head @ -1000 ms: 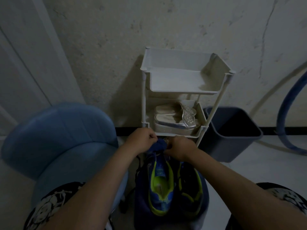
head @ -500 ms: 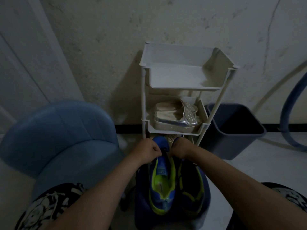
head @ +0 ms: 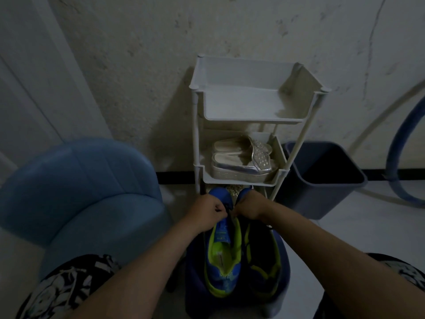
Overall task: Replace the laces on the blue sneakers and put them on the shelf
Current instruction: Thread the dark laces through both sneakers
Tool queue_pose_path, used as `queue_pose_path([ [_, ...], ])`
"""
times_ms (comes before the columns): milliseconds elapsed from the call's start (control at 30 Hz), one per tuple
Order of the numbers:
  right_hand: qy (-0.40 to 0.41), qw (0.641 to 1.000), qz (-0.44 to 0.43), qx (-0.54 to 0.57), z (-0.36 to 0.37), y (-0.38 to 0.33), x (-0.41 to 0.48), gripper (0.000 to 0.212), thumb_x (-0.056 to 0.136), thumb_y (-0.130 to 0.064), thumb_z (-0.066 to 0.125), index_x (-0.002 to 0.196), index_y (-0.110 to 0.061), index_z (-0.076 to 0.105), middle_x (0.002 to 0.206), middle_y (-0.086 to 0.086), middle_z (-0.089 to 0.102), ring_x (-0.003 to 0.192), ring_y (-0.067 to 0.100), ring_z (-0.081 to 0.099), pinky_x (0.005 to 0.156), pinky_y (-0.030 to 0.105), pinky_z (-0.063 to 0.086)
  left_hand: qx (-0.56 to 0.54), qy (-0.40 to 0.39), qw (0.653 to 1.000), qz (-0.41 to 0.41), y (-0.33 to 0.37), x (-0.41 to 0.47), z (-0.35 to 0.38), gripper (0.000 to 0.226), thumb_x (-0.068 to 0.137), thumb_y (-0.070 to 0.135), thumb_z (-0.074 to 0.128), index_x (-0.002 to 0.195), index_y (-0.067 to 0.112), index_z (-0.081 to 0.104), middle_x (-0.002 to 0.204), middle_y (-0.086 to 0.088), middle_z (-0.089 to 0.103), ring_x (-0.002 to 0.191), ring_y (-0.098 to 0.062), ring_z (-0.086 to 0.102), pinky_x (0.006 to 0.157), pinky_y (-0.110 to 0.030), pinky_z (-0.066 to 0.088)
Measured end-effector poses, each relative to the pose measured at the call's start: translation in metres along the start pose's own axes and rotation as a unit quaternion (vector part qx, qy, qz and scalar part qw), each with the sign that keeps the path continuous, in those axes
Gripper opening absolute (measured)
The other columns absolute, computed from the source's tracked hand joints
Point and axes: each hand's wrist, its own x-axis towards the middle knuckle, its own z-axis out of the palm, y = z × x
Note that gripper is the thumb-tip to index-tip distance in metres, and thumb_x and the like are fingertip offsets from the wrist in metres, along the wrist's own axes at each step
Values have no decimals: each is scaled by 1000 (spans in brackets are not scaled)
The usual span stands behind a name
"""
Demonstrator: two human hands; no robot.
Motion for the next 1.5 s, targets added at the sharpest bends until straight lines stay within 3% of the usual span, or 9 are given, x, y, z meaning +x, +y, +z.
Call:
queue_pose_path([
  [267, 6, 1000, 11, 27, 1, 1, -1, 36, 67, -23, 82, 92, 1, 74, 94, 19, 70, 86, 26, 67, 76, 36, 56, -57, 32, 997, -32, -3, 0, 14, 13, 88, 15, 68, 84, 6, 77, 87, -7, 75, 82, -15, 67, 73, -28, 49],
  [500, -9, 999, -43, -30, -4, 0, -4, 30, 78, -24, 69, 53, -16, 53, 72, 12, 59, 71, 21, 57, 62, 29, 44, -98, 50, 992, -55, -4, 1, 19, 7, 82, 15, 76, 82, 8, 78, 84, -6, 74, 78, -13, 66, 67, -22, 45],
  [667, -10, 996, -85, -38, -3, 7, -8, 18, 87, -25, 67, 83, -10, 76, 86, 12, 72, 81, 19, 65, 74, 30, 51, -84, 11, 995, -50, -6, 4, 14, 6, 79, 13, 78, 85, 11, 77, 85, -2, 73, 82, -13, 67, 77, -27, 54],
  [800, 13, 996, -82, -43, -6, 5, -11, 21, 89, -25, 61, 86, -10, 75, 90, 10, 72, 89, 22, 66, 71, 26, 47, -48, -31, 997, -48, -6, 5, 3, 22, 74, 12, 80, 88, 20, 64, 82, 4, 63, 72, -9, 59, 62, -19, 45],
  [1033, 178, 970, -63, 156, -33, 12, -13, 21, 95, -20, 53, 75, -17, 60, 83, 11, 66, 82, 26, 63, 75, 37, 48, 41, -54, 997, -22, 12, 12, -10, 30, 87, 16, 59, 116, 23, 67, 104, 1, 66, 94, -15, 61, 78, -19, 44],
  [1133, 197, 935, -84, 282, -36, 9, -16, 23, 97, -21, 53, 75, -17, 58, 82, 14, 68, 69, 21, 59, 72, 43, 50, 1, -48, 999, -23, 26, 15, -9, 19, 92, 27, 62, 106, 19, 72, 94, 3, 69, 88, -11, 63, 74, -21, 45],
  [1200, 191, 918, -97, 335, -35, 6, -19, 24, 99, -19, 52, 76, -16, 57, 83, 16, 68, 60, 16, 56, 65, 38, 47, 13, -61, 998, -10, 32, 17, -8, 15, 90, 30, 65, 82, 18, 70, 70, 7, 61, 67, -6, 57, 59, -21, 40],
  [1300, 182, 915, -115, 342, -33, 1, -22, 22, 101, -17, 51, 82, -9, 61, 82, 16, 69, 55, 9, 56, 57, 28, 46, -6, -39, 999, -18, 36, 22, -8, 26, 88, 25, 66, 63, 21, 61, 61, 4, 58, 59, -11, 55, 59, -25, 40],
  [1500, 20, 968, -104, 227, -26, 3, -20, 14, 92, -8, 59, 93, -3, 72, 72, 11, 67, 56, 15, 61, 53, 28, 49, -272, 93, 957, -20, 72, 25, -36, 16, 95, 14, 61, 82, 6, 66, 69, -4, 64, 50, -7, 57, 49, -16, 45],
])
